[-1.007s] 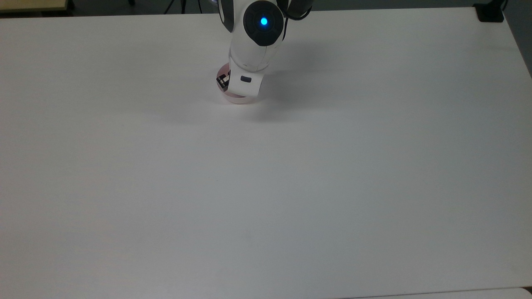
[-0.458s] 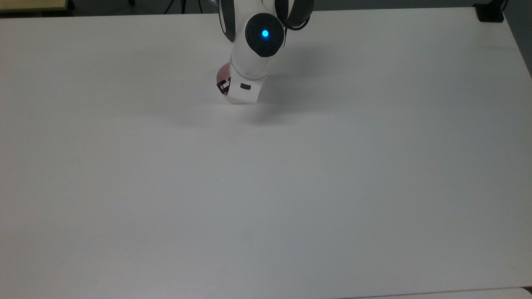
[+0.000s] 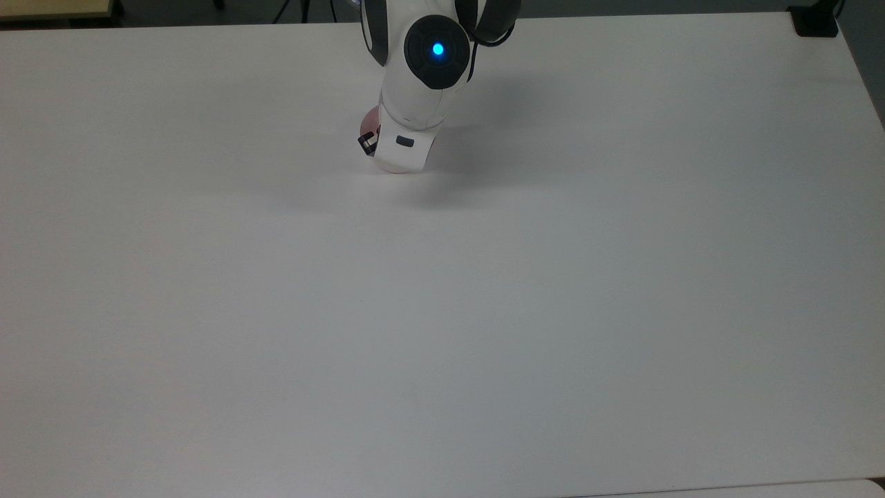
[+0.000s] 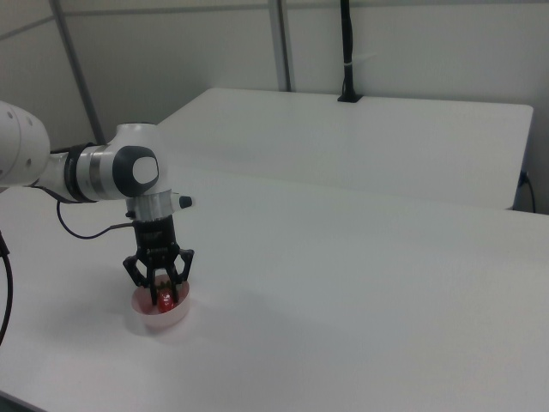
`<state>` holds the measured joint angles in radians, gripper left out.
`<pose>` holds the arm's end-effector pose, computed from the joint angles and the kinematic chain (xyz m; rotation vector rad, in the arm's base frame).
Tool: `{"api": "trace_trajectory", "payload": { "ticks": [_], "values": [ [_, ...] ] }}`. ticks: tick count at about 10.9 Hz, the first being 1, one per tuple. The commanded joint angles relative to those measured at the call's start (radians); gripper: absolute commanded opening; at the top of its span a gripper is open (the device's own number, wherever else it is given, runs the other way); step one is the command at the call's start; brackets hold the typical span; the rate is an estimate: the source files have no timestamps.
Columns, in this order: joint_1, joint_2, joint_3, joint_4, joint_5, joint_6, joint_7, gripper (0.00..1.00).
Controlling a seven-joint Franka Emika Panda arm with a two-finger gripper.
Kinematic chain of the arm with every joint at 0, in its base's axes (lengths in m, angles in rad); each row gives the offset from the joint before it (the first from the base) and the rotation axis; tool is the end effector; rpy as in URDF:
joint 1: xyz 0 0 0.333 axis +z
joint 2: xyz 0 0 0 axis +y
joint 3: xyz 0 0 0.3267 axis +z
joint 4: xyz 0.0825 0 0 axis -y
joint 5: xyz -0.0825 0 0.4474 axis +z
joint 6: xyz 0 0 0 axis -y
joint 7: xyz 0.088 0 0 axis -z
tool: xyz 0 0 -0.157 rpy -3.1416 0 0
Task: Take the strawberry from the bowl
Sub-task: 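Close the gripper on the red strawberry inside the bowl, then lift the strawberry out of the bowl and carry it beside the bowl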
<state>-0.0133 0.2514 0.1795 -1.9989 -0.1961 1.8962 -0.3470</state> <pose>0.5864 0.0755 0.2373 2.8586 0.9017 -0.5413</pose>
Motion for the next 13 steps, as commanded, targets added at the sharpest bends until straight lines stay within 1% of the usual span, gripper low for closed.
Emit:
{"api": "trace_trajectory", "payload": {
  "ticks": [1, 3, 4, 6, 7, 9, 10, 11, 12, 13],
  "values": [
    [0.001, -0.041, -0.002, -0.001, -0.006, 0.006, 0.019, 0.35],
    [-0.011, -0.082, 0.000, 0.014, 0.001, -0.040, 0.011, 0.35],
    [-0.029, -0.095, 0.000, 0.041, 0.003, -0.081, 0.002, 0.35],
    [-0.074, -0.112, -0.002, 0.095, 0.004, -0.098, -0.010, 0.35],
    [-0.112, -0.113, -0.002, 0.115, 0.003, -0.106, -0.041, 0.35],
    [-0.193, -0.123, -0.014, 0.114, 0.001, -0.108, -0.107, 0.35],
    [-0.239, -0.109, -0.024, 0.114, -0.003, -0.088, -0.113, 0.35],
    [-0.282, -0.091, -0.035, 0.111, -0.008, -0.019, -0.113, 0.35],
    [-0.315, -0.068, -0.057, 0.109, -0.009, 0.038, -0.113, 0.35],
    [-0.327, -0.040, -0.081, 0.109, -0.011, 0.084, -0.107, 0.35]
  ]
}}
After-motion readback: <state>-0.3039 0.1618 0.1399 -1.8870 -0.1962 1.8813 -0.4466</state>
